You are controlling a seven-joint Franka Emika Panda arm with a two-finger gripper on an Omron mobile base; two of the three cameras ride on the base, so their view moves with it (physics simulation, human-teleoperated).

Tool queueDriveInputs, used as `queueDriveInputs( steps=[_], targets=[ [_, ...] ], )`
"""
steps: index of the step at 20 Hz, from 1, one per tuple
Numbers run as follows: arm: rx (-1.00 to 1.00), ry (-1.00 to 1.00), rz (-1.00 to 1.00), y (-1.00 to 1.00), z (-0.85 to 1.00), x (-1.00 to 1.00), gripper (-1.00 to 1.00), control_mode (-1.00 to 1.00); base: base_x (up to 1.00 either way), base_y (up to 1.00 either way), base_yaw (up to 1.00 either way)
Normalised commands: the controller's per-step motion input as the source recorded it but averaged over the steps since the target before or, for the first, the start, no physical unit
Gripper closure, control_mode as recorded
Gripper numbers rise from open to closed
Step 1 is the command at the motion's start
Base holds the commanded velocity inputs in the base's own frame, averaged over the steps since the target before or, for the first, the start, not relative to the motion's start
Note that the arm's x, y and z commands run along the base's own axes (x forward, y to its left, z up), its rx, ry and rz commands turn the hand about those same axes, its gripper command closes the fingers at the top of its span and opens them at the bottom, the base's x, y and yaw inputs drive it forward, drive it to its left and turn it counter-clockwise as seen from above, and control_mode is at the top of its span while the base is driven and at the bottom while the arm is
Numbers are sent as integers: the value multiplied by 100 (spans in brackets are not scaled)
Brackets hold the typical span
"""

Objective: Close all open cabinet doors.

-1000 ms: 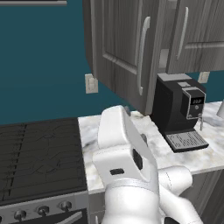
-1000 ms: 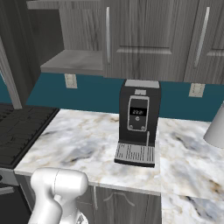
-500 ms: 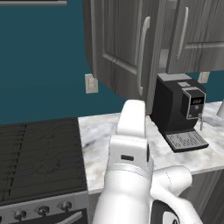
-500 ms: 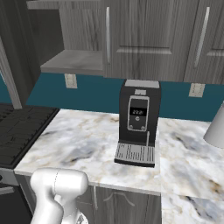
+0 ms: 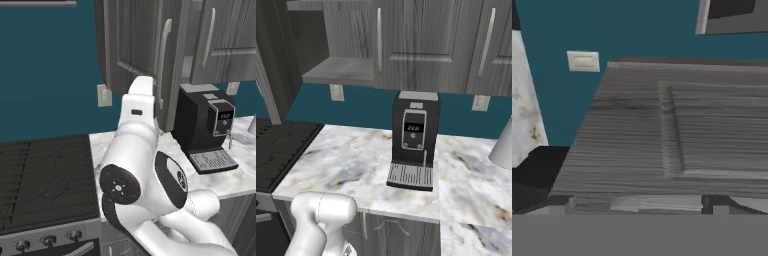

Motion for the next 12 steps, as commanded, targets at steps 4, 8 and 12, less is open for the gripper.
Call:
queueDriveInputs(
  steps=[4,8,12],
  targets=[
    [-1,39,0,22,0,94,-100,-100,0,0,0],
    [-5,38,0,26,0,85,-100,-100,0,0,0],
    [-4,19,0,19,-16,96,-100,-100,0,0,0]
  ],
)
